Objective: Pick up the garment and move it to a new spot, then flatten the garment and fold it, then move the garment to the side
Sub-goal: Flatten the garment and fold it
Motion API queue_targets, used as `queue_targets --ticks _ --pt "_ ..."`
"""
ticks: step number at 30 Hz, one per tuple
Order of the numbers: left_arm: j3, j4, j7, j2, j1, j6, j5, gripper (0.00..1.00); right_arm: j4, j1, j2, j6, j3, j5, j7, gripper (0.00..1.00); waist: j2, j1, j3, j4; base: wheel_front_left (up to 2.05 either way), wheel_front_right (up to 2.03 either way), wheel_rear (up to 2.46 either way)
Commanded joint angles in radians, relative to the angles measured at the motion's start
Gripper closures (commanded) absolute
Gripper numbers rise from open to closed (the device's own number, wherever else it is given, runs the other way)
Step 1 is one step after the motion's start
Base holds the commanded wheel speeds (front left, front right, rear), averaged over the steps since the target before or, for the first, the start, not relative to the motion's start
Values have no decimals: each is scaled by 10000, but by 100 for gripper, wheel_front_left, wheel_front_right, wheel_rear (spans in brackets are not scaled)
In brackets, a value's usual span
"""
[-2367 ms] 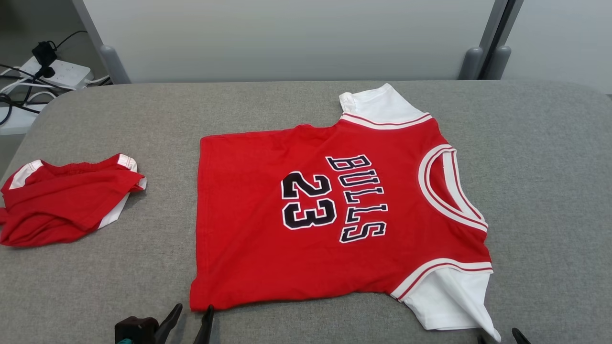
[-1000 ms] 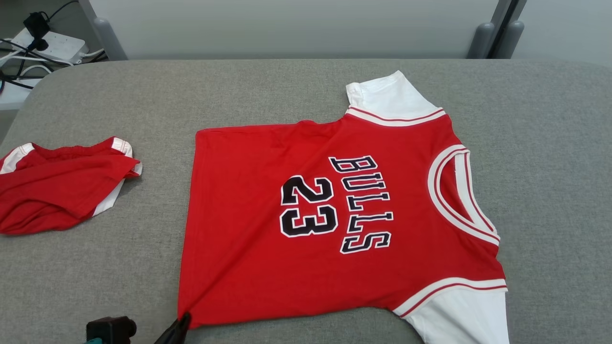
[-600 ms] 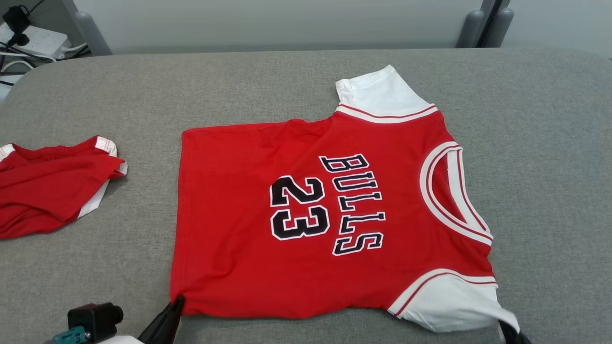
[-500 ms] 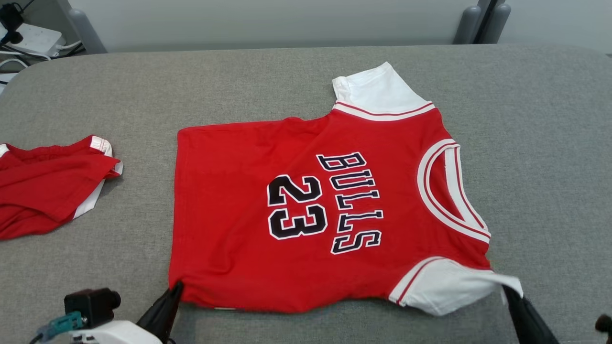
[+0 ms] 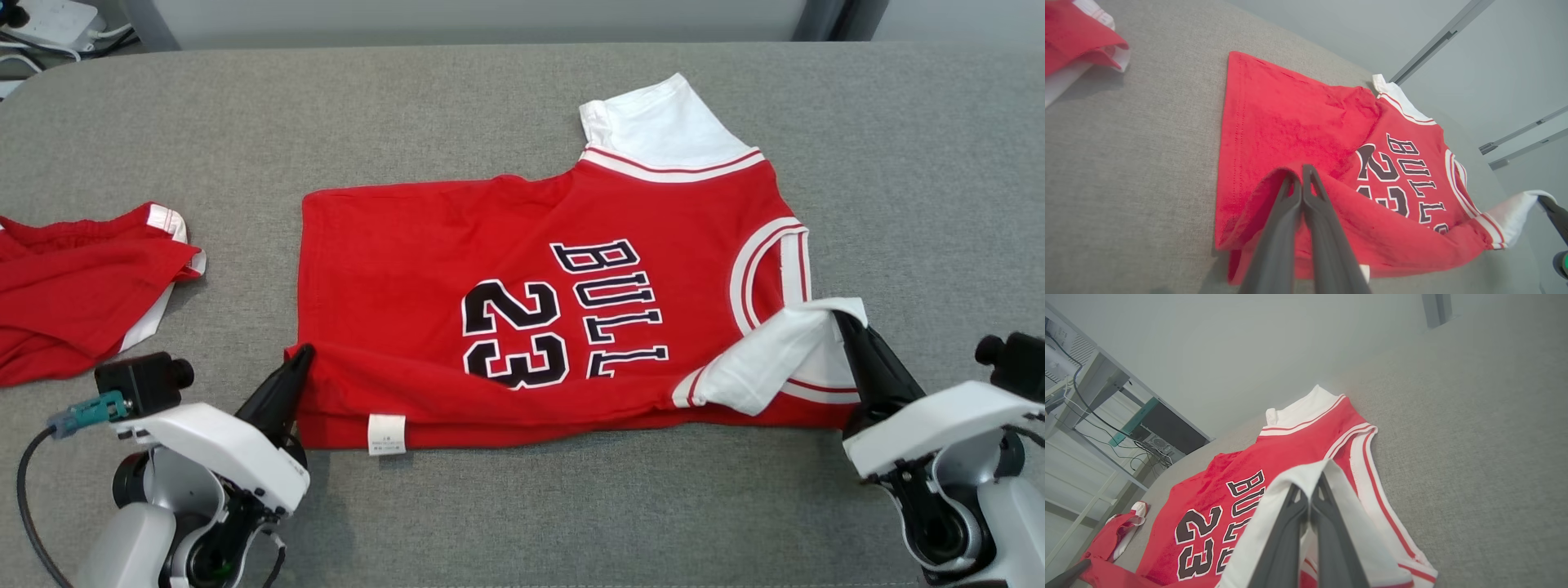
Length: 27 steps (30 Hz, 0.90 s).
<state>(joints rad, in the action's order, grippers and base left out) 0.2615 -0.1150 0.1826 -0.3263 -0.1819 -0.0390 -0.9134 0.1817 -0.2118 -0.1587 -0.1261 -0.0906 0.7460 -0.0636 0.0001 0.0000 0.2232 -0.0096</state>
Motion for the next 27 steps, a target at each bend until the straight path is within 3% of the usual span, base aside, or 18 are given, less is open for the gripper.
queue_targets --ticks 1,7,17,18,19,20,27 --pt "-409 -236 -87 -174 -844 222 -93 100 268 -649 -117 -46 -325 257 107 100 -1 0 131 83 0 0 0" --pt "-339 -1936 -190 148 -1960 846 -365 100 1909 -1966 -228 -46 -805 851 221 100 -1 0 414 110 0 0 0" --pt "-209 -3815 -888 498 -3227 1461 -450 100 3526 -3389 -422 -46 -1556 1632 838 100 -1 0 735 166 0 0 0" --pt "-213 -3960 -967 536 -3314 1498 -494 100 3660 -3492 -400 -46 -1627 1777 878 73 -1 0 754 178 0 0 0" --pt "-205 -4096 -1048 558 -3389 1529 -512 84 3796 -3579 -375 -46 -1670 1939 917 53 -1 0 763 188 0 0 0" --pt "-197 -4219 -1145 579 -3455 1556 -527 0 3972 -3649 -384 -46 -1751 2031 900 0 -1 0 769 200 0 0 0" --pt "41 -4566 -2296 537 -3506 1652 -123 0 4222 -3721 -606 -46 -2056 2785 1701 0 -1 0 671 319 0 0 0"
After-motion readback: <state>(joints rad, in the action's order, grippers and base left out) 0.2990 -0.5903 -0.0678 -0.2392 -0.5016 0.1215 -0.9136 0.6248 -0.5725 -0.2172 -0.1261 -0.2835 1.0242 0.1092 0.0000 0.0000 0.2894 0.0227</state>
